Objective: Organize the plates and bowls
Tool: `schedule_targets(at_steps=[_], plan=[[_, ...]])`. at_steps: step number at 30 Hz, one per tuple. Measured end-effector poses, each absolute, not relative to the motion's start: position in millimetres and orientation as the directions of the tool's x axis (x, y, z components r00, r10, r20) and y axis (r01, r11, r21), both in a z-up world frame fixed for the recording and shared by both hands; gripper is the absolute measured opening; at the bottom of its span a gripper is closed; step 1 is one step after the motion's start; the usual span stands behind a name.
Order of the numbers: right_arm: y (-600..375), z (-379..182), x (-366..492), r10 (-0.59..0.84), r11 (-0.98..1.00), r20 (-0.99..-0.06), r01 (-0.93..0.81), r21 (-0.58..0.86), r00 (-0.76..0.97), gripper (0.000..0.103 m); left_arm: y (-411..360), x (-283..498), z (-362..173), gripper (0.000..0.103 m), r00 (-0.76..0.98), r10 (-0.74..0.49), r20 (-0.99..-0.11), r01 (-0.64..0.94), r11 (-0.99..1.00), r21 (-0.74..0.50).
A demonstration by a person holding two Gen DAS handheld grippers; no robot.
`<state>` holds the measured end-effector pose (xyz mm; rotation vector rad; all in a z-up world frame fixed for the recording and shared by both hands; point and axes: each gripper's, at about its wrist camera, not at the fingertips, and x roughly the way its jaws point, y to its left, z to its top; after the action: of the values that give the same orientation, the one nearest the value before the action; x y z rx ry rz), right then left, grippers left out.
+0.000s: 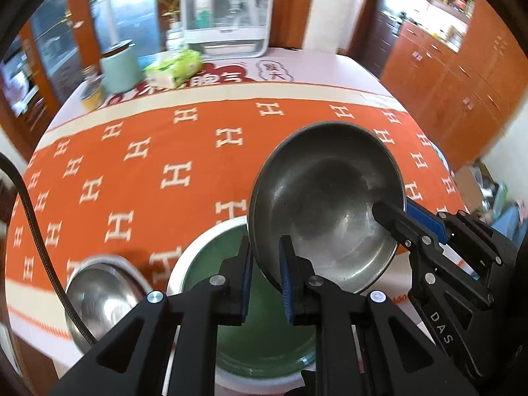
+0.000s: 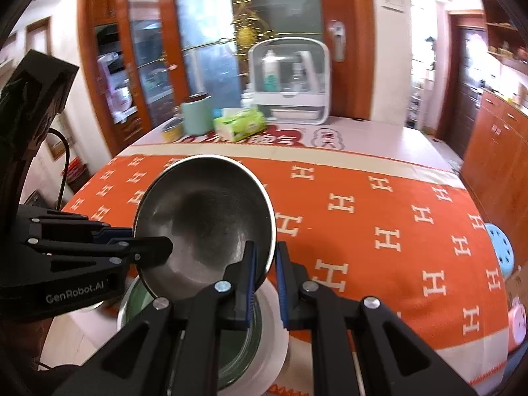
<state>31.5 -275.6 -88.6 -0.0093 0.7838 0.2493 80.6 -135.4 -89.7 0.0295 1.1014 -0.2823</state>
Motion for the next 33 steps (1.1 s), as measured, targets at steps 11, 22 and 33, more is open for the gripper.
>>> schedule_targets(at_steps=[11,22,33], plan=[[-263.7,-86.8,25.1,0.342,0.908,-0.721,-0.409,0.089,0.602,0.011,-116.1,44.9,-93.1,0.014,0.426,-0.157,-0.891,0.026,0.986,-0.162],[-213.8,-93.0,13.3,0.322,0.920,-0.746,-0.378,0.102,0.583,0.011,-68.3,34.4,-96.6,0.014,0.390,-0.173,-0.904,0.068,0.985,-0.159],[-146.5,-108.9,8.7,0.299,0.940,-0.767,-0.313,0.135,0.567,0.013,6.6,45.7,-103.6,0.014,0.346,-0.196,-0.918,0.171,0.975,-0.143]])
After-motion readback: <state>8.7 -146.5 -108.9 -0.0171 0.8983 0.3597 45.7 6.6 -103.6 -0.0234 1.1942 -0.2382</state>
